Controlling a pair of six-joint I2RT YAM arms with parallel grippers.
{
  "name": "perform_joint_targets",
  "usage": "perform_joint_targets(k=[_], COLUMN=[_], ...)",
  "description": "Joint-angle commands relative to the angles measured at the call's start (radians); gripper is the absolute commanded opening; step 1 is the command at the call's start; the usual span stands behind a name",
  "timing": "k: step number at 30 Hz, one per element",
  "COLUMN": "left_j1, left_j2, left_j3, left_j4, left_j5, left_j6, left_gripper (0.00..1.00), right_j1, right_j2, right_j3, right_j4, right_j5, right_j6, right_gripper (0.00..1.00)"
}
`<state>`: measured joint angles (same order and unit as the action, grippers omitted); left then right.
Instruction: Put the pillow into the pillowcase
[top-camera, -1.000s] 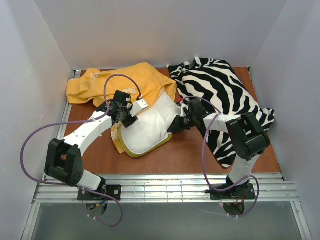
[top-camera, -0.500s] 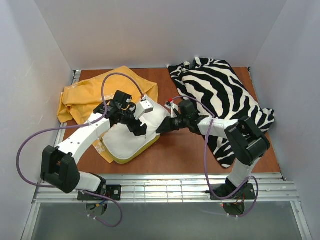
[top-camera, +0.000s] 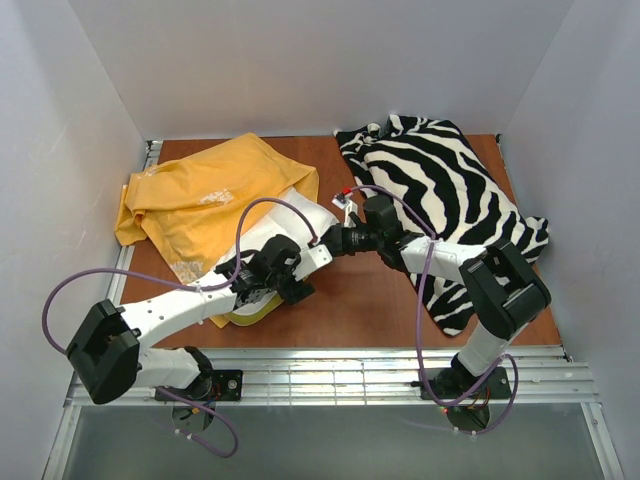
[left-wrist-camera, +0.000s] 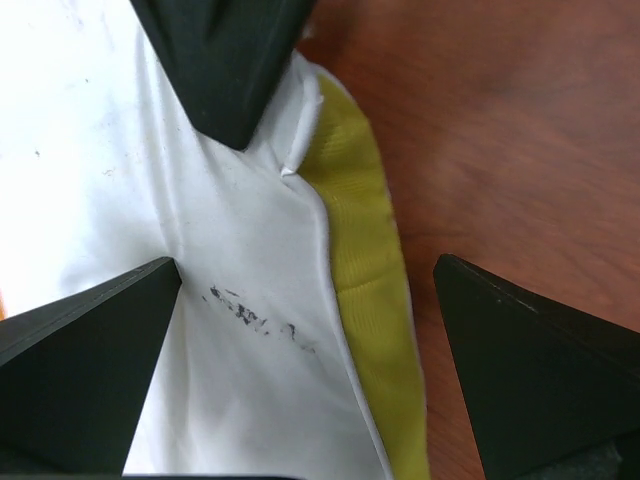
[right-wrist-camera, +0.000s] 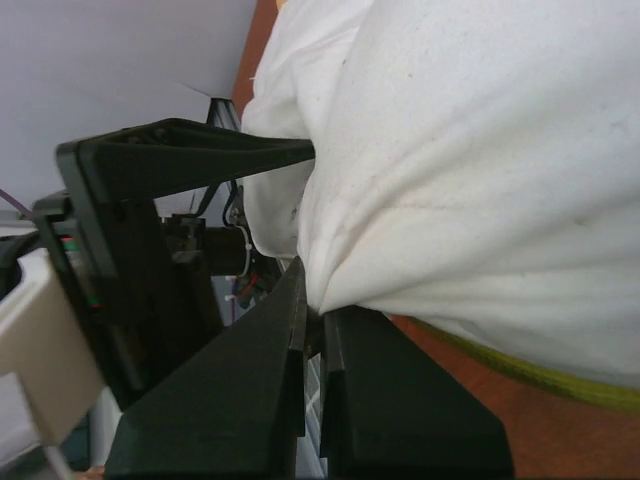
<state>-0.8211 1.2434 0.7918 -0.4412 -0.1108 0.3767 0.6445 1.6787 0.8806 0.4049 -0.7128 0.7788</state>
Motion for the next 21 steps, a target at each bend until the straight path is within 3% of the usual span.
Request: perform_joint_targets(k=[1, 4, 7, 8, 9, 10, 11, 12, 14, 15, 18, 21], left_j1=[-0.001, -0.003, 0.002, 0.01, 0.017, 0.042, 0.054, 0.068, 0.147, 0.172, 0.25, 0.269], left_j2=[0.011, 0.045, 0.051, 0.053, 0.051, 0.051, 0.053, 0.042, 0.015, -0.014, -0.039, -0.076], left_j3=[-0.048, -0.057, -0.059, -0.052, -0.04, -0.028, 0.009, 0.032, 0.102, 0.172, 0.349, 0.411], left_j4=[0.131, 0.159, 0.164, 0.157, 0.142, 0.101, 0.076, 0.047, -0.048, -0.069, -0.195, -0.245], left_j5=[-0.279, -0.325, -0.348, -0.343, -0.334, -0.32, -0.288, -0.267, -0.178, -0.124, 0.011, 0.103], left_j6=[0.062, 0.059, 0.079, 0.08, 0.071, 0.051, 0.042, 0.03, -0.008, -0.018, -0.048, -0.021], left_gripper=[0.98, 0.98, 0.83, 0.52, 0.3, 0.11, 0.0, 0.0, 0.0, 0.0, 0.0, 0.0], right_j1=[0.003, 0.026, 0.037, 0.035, 0.034, 0.034, 0.035, 0.03, -0.024, -0.058, -0.202, -0.235], right_j2=[-0.091, -0.115, -0.131, -0.134, -0.137, -0.139, -0.142, -0.148, -0.158, -0.169, -0.18, -0.171], right_j3=[0.011, -0.005, 0.0, 0.007, 0.011, 0.014, 0.023, 0.029, 0.035, 0.046, 0.078, 0.08], right_j4=[0.173, 0.216, 0.238, 0.242, 0.244, 0.244, 0.244, 0.241, 0.195, 0.158, -0.064, -0.178], right_j5=[-0.083, -0.117, -0.134, -0.14, -0.143, -0.149, -0.164, -0.171, -0.18, -0.178, -0.105, 0.043], right_j6=[0.106, 0.14, 0.169, 0.175, 0.178, 0.178, 0.175, 0.169, 0.137, 0.111, -0.076, -0.223], right_gripper=[0.01, 0.01, 0.01, 0.01, 0.01, 0.01, 0.01, 0.01, 0.29, 0.51, 0.71, 0.89])
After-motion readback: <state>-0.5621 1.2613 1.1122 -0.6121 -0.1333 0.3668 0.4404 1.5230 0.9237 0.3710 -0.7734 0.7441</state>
